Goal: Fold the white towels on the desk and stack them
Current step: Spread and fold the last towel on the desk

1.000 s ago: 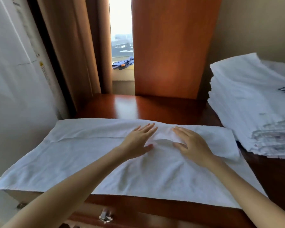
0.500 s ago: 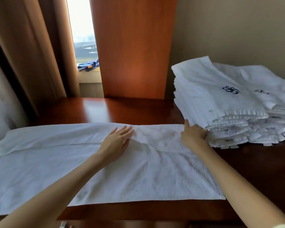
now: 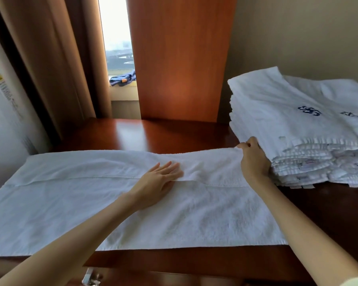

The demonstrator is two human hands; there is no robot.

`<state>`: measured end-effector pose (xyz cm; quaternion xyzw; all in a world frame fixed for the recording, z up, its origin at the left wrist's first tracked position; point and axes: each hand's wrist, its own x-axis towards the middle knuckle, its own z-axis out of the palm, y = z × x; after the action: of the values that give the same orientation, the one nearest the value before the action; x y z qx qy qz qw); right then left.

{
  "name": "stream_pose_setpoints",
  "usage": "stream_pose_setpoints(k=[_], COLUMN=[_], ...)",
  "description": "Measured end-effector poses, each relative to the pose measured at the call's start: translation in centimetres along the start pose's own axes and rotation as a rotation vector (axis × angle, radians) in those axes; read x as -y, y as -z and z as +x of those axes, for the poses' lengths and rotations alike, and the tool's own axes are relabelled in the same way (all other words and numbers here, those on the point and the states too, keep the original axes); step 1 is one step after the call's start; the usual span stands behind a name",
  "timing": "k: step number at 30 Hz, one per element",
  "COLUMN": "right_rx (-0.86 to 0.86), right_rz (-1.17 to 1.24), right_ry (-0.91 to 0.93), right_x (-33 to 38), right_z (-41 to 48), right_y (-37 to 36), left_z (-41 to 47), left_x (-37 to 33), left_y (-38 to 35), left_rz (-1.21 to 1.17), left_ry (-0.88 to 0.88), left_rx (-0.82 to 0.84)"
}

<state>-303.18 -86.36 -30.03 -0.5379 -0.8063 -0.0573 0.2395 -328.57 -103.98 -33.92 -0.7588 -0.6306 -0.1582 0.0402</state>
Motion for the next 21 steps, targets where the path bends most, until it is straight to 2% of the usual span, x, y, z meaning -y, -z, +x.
stream_pose_setpoints(k=[2, 5, 10, 13, 15, 18, 21], right_rx=[-0.006, 0.092, 0.174, 0.172, 0.186, 0.327, 0.383], right_rz=[0.095, 0.083, -0.211, -0.240, -0.044, 0.261, 0.242], right_ry=[-0.074, -0.111, -0.082, 0.074, 0.232, 0.397, 0.534], right_x=[0.1, 0.2, 0.7, 2.1, 4.1, 8.2, 12.4], right_z=[0.4, 0.5, 0.1, -0.1, -0.3, -0.7, -1.3], right_y=[-0.4, -1.5, -1.3, -0.6, -0.5, -0.5, -1.4], left_z=[-0.2, -0.3, -0.1, 0.6, 1.0, 0.0, -4.0], left_x=[0.0, -0.3, -0.5, -0.8, -0.5, 2.2, 7.3], left_y=[0.3, 0.6, 0.4, 0.6, 1.1, 2.3, 4.2], left_rz=[-0.025, -0.044, -0.026, -0.078, -0.070, 0.094, 0.206], left_ry=[-0.044, -0.141, -0.074, -0.038, -0.008, 0.128, 0.451], left_rx=[0.001, 0.023, 0.105, 0.152, 0.116, 0.026, -0.053])
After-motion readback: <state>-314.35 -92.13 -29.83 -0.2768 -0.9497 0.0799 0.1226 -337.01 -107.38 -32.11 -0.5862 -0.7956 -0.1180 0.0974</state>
